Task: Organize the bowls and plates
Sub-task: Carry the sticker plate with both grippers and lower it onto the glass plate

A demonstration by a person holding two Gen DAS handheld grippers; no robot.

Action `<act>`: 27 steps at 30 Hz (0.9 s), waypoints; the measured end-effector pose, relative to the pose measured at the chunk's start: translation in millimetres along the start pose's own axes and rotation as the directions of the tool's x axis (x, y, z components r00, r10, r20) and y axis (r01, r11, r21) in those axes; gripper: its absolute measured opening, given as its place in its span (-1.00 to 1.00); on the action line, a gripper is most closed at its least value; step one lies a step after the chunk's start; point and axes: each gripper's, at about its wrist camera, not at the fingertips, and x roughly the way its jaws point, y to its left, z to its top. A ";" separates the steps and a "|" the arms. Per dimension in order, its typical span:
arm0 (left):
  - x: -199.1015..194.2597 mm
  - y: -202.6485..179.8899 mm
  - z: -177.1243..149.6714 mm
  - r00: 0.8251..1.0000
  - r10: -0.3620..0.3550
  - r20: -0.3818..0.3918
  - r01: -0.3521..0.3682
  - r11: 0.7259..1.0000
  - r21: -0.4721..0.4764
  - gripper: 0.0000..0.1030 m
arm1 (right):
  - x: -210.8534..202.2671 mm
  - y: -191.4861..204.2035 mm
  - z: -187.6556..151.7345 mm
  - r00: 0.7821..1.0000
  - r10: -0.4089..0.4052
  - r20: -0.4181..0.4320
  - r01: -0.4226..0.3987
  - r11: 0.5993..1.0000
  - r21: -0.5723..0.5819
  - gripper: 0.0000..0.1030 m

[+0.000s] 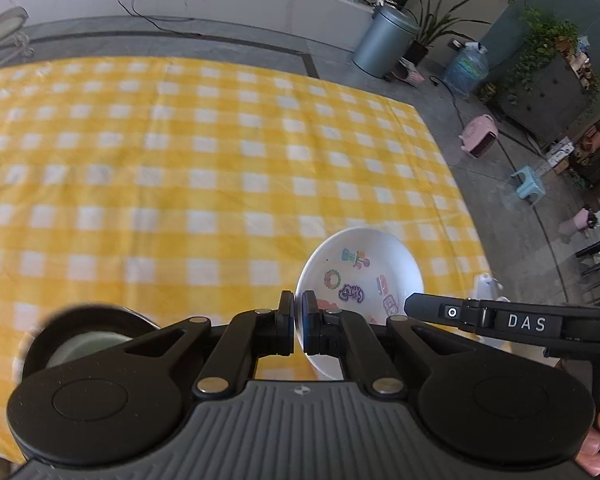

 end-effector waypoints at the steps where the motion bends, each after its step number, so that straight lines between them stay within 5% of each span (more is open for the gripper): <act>1: 5.6 -6.3 -3.4 1.000 -0.013 -0.010 0.013 1.000 -0.003 -0.94 | -4.1 -11.0 -4.0 1.000 -0.003 0.003 0.003 1.000 0.015 -1.00; 10: 64.3 -37.0 -39.2 0.997 -0.031 -0.073 0.028 0.998 -0.053 -0.94 | -1.2 -92.5 -37.8 0.999 -0.024 0.023 0.019 0.984 0.176 -0.97; 27: 98.0 -30.4 -50.1 0.996 0.029 -0.083 -0.040 0.990 -0.135 -0.93 | 45.4 -134.7 -57.3 0.998 0.015 0.059 -0.033 0.949 0.313 -0.93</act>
